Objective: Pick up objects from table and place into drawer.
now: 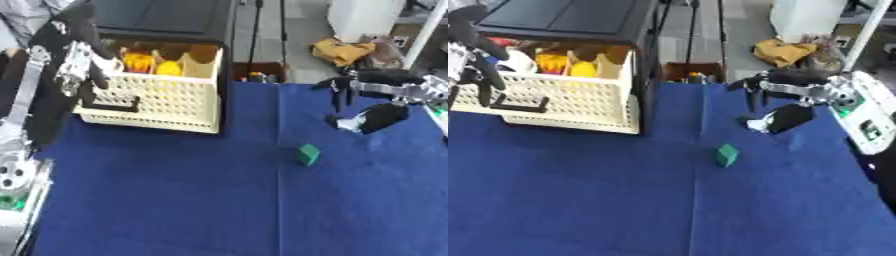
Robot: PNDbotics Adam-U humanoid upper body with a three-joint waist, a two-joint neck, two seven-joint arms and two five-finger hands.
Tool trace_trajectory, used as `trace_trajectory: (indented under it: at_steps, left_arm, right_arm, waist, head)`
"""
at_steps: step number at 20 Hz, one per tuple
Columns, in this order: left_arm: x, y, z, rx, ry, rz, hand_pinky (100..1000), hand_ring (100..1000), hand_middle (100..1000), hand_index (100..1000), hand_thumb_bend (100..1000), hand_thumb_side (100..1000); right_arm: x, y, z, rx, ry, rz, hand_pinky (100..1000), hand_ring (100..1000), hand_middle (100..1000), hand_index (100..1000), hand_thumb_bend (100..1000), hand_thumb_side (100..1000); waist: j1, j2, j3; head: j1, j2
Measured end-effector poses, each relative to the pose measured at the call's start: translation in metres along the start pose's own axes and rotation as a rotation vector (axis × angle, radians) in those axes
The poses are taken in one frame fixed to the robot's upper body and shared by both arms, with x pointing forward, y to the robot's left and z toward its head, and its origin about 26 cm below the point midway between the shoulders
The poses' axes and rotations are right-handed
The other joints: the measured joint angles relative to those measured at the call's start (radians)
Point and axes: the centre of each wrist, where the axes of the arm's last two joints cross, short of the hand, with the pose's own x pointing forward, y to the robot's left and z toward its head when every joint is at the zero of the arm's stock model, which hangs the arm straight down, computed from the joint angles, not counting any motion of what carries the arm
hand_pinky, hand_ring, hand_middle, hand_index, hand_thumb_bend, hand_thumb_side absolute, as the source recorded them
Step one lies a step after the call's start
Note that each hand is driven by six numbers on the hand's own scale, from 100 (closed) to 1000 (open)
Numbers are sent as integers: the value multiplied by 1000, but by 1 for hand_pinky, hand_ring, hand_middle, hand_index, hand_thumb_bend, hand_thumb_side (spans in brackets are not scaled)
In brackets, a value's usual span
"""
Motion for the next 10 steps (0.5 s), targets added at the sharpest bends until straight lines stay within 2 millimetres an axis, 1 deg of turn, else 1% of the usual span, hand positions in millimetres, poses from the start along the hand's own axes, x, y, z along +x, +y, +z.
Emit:
trace_trajectory:
  at_steps: [1, 2, 4, 5, 9, 10]
  left_arm:
    - [0, 0, 0, -1, 0, 1, 176, 364, 507, 895, 138, 923]
    - [0, 0, 0, -3, -1, 1, 175, 364, 507, 895, 138, 923]
    - [0, -1, 0, -5, -1, 4, 174, 363, 507, 895, 136, 924]
    - [0, -1, 0, -6, 0, 5, 174, 363, 506, 895, 134, 924]
    - [0, -1, 0, -9, 0, 11, 172, 361, 505, 894, 131, 925]
    - [0, -1, 0, -10, -1, 11, 171, 361, 505, 893, 130, 926]
  right_arm:
    - [-3, 1, 2, 3, 8, 4, 599, 738, 585, 973, 172, 575]
    - [-4, 3, 2, 11, 11, 9, 599, 738, 585, 972, 172, 575]
    - [-5, 7, 0, 27, 14, 22, 603, 744, 595, 976, 160, 560]
    - [-6, 8, 1, 33, 16, 29, 619, 757, 613, 997, 156, 564]
    - [-7, 15, -1, 54, 7, 49, 641, 774, 629, 1000, 188, 590]
    - [-6, 16, -2, 59, 3, 52, 645, 777, 633, 1000, 210, 603]
  waist:
    - [0, 4, 8]
    - [0, 8, 13]
    - [0, 12, 15]
    - [1, 13, 15]
    - [2, 15, 22]
    - [2, 17, 23]
  head:
    - [-2, 0]
    - [-3, 0]
    - [-4, 0]
    - [-4, 0]
    - [-4, -1]
    - [-4, -1]
